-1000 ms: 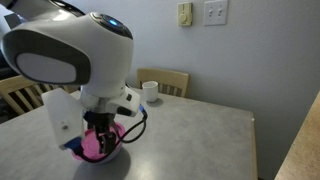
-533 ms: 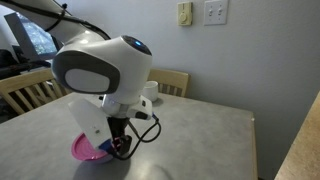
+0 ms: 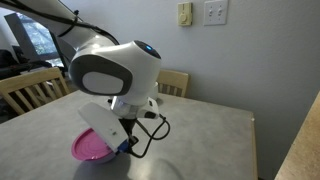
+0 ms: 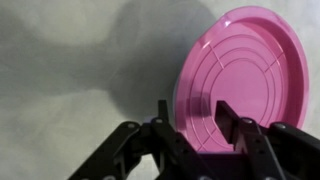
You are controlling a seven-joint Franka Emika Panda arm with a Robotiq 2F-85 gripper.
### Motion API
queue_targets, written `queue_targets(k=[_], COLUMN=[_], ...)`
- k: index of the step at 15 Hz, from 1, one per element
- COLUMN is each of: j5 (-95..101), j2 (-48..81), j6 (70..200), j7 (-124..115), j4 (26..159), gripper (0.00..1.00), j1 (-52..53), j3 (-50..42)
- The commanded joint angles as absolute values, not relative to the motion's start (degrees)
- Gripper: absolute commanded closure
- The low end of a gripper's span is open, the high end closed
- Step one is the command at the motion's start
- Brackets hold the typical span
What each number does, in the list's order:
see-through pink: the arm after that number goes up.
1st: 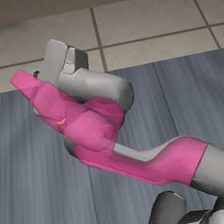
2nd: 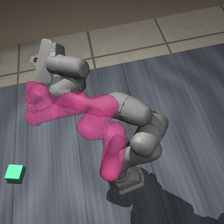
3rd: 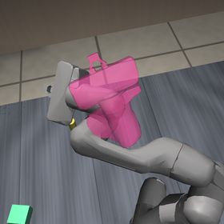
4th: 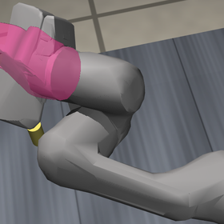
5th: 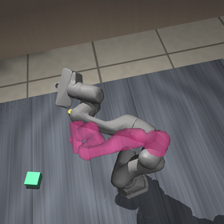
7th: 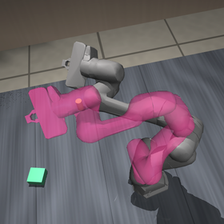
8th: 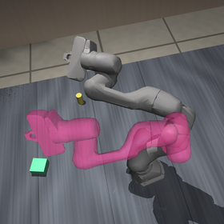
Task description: Place the pink plate on the table
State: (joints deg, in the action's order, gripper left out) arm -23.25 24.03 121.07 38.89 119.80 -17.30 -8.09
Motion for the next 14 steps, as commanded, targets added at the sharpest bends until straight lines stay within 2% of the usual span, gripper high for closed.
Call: queue_targets(k=[1,4,5,14], j5=[-21.95,-21.50,-21.07,-18.25], j2=[25.44,25.06,24.39,15.44], j6=[118.36,116.61,115.40,103.88], j7=[41.10,41.98,41.44,44.49], j4=[117.22,116.75,116.95,118.90], gripper=[0.76,0.97,1.00,0.98], j1=[-19.46,-19.58,-19.39,-17.57], j3=[-6.62,-6.51,-6.70,-6.29])
